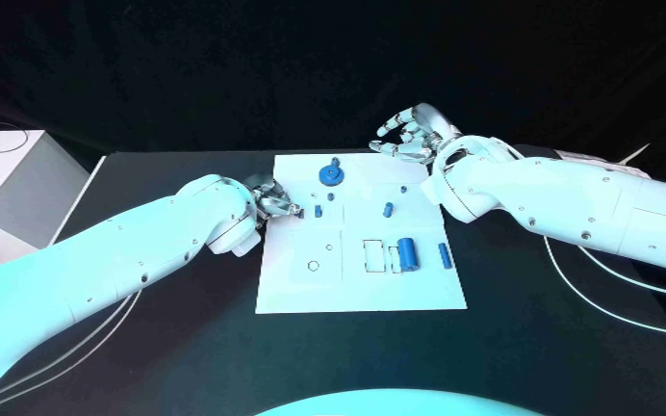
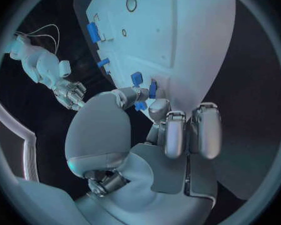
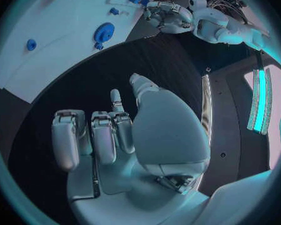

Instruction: Assemble the parts on the task board

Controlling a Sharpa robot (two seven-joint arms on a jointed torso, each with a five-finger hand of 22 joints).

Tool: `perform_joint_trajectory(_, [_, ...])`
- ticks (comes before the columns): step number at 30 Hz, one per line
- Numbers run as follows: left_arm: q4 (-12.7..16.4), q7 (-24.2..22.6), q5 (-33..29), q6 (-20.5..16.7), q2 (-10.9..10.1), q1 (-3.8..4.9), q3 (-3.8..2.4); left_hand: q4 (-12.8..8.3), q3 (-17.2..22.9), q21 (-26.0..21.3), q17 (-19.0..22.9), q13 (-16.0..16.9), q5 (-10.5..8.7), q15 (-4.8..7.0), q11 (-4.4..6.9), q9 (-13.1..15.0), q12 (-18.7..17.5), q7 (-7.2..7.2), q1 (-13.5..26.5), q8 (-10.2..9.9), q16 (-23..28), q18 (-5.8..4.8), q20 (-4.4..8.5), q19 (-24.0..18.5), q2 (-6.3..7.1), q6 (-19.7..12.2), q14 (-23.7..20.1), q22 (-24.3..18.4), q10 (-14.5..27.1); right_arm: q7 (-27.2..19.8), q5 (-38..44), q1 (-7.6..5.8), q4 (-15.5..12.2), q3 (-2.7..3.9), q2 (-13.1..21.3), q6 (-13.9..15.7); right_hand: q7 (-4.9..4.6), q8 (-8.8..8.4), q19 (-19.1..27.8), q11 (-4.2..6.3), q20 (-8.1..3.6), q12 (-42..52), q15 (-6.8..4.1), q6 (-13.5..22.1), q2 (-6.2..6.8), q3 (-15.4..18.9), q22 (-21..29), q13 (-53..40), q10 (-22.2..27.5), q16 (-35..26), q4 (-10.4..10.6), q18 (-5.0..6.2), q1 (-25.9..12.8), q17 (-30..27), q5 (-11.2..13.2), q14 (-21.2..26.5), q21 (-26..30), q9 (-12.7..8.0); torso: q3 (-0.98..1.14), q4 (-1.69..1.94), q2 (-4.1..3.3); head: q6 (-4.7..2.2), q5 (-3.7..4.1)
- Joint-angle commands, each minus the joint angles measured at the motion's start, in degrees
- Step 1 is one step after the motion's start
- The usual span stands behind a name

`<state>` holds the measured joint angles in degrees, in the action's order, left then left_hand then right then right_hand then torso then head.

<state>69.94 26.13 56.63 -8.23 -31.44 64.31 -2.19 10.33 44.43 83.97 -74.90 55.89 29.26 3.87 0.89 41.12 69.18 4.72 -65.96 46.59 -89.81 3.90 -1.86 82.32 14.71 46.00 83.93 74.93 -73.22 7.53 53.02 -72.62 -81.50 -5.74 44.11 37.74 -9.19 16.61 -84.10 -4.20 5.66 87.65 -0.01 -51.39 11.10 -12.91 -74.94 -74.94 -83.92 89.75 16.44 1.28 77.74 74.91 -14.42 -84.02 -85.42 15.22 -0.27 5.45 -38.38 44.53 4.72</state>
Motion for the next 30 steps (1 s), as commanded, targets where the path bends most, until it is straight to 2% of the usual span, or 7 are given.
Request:
perform_joint_trajectory(1, [0.06,-0.47,0.72,1.17,0.17,-0.02,-0.01,-8.88,8.83,0.2,-15.1,-0.09,0.37,0.37,0.03,6.73,0.09,-1.17,-0.05,0.06,-0.19,-0.79,0.03,0.44,-0.54,1.47,6.07,1.53,-0.45,-0.34,0.57,0.03,-0.1,0.02,0.0,-0.55,0.13,0.31,-3.52,-0.19,0.23,-0.13,0.09,0.44,-0.05,0.16,-10.36,-12.8,-3.21,-0.26,-0.08,0.2,-0.49,13.86,-0.15,-5.67,0.3,0.05,-0.01,0.06,-0.02,0.04,-0.01])
perform_joint_trajectory(21, [-0.39,-1.0,3.02,1.33,0.66,-0.01,0.03,-8.92,8.96,0.18,-15.1,-0.31,0.29,0.38,0.03,6.7,-0.08,-1.17,-0.03,0.02,-0.19,-0.78,0.07,0.42,-0.54,1.49,6.07,1.48,-0.33,-0.31,0.58,0.03,-0.13,0.02,0.01,-0.53,0.13,0.31,-3.52,-0.19,0.23,-0.13,0.09,0.44,-0.05,0.16,-10.36,-12.8,-3.21,-0.26,-0.08,0.2,-0.49,13.86,-0.15,-5.67,0.3,0.05,-0.02,0.01,-0.12,0.08,0.01])
perform_joint_trajectory(30, [-0.41,-0.09,3.39,3.47,0.7,0.0,0.03,-8.93,9.03,0.19,-15.1,-0.46,0.25,0.38,0.03,6.68,-0.18,-1.16,-0.03,-0.01,-0.19,-0.79,0.08,0.42,-0.56,1.49,6.07,1.49,-0.27,-0.24,0.58,0.03,-0.15,0.02,0.06,-0.59,0.14,0.39,-3.53,-0.18,0.21,-0.13,0.07,0.49,-0.06,0.13,-10.36,-12.8,-3.22,-0.27,-0.06,0.2,-0.57,13.84,-0.31,-5.67,0.32,0.13,-0.02,0.01,-0.11,0.27,0.09])
